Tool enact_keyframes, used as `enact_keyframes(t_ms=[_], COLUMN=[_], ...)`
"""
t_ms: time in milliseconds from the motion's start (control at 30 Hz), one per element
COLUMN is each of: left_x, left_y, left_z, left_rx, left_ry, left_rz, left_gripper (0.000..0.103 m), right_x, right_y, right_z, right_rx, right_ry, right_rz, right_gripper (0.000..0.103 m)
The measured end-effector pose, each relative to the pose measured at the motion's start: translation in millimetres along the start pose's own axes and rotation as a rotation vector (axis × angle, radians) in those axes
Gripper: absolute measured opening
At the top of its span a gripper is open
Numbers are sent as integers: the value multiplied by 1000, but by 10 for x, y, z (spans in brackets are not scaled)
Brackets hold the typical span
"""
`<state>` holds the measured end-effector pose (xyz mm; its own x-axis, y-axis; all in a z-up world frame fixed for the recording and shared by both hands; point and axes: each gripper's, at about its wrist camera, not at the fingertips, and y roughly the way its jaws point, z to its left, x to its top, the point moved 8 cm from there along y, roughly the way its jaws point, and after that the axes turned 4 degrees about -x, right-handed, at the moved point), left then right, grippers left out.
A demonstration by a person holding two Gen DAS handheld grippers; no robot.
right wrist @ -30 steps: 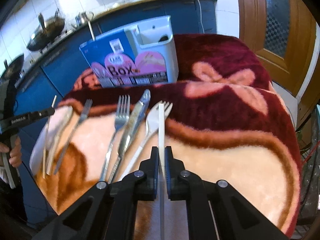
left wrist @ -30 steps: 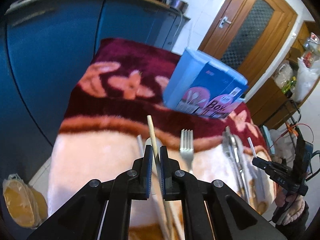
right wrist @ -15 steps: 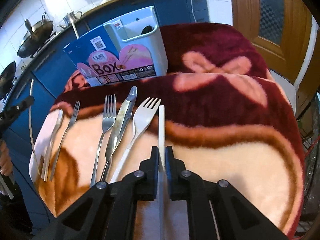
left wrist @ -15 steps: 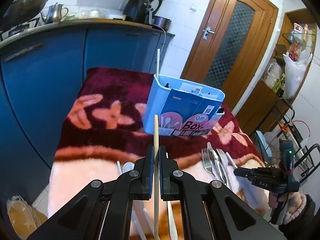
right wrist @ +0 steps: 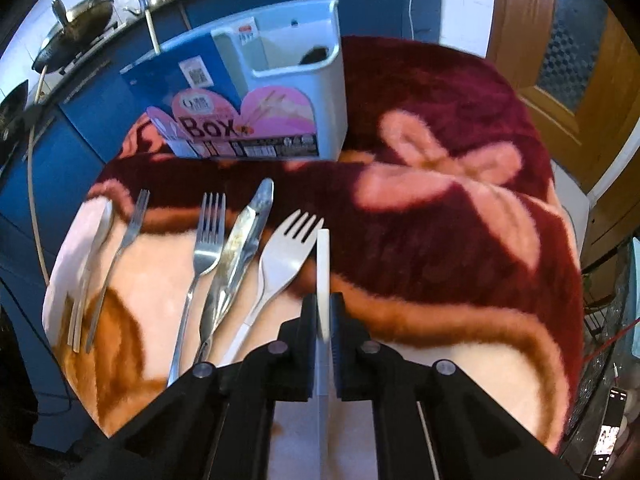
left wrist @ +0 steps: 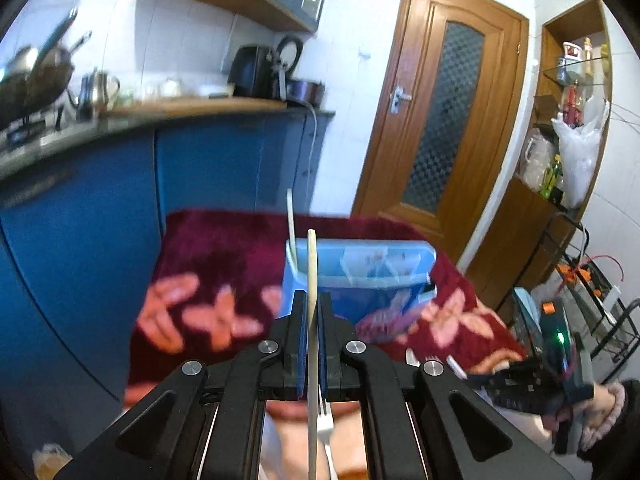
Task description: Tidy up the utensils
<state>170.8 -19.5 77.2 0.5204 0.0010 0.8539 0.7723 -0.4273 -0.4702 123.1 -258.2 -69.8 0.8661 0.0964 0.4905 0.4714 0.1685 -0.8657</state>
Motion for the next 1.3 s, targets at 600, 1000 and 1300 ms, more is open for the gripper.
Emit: enact_keyframes(t_ms=[600, 1000, 1300], left_x=[1151, 965, 655], left_y=[346, 736, 941], left_z=[-23, 273, 429], left_rx=[59, 133, 99], left_ry=[-55, -73, -141], left_rz=[-382, -470, -415], left_gripper=[4, 4, 4], right_x=[301, 514, 958], right_y=[-555, -711, -962], right_z=[-72, -120, -83], right_rx=[97, 110, 115], right_ry=[107, 109, 133], right_rz=[-369, -504, -649], right_gripper=[8, 8, 8])
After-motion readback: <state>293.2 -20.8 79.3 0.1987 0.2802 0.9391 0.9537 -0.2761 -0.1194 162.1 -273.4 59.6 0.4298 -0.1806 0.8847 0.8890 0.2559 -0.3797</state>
